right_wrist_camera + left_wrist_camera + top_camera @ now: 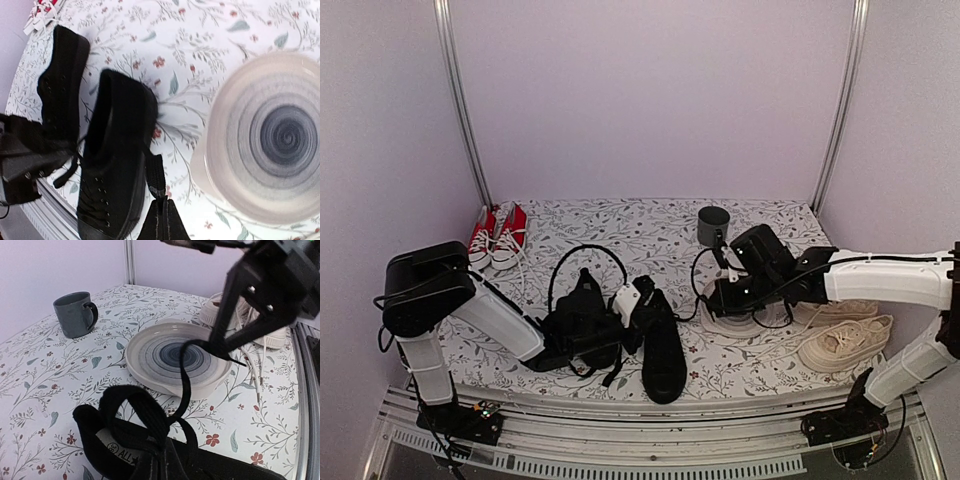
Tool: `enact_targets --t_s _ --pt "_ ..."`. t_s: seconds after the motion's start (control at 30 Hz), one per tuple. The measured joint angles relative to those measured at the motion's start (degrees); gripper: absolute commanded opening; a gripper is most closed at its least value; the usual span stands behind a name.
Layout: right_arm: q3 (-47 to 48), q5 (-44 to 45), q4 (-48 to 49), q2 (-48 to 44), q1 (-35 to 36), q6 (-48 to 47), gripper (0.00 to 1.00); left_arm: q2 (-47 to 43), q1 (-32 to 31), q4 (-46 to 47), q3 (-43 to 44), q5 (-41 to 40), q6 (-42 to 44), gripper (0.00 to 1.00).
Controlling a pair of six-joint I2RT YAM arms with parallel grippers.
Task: Tie the shoes
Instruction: Pass from the left arm to the right
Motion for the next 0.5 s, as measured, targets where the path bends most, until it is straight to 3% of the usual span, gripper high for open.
enact_targets --t_s 0.33,0.5 --pt "27.3 -12.4 11.1 21.1 -1.2 -9.7 0.02 0.0 0.2 0.6 -0.7 -0.8 -0.7 0.0" --pt "29.8 -16.0 11.9 24.6 0.2 -10.4 0.33 0.0 0.4 0.9 -1.1 -1.0 -1.1 0.0"
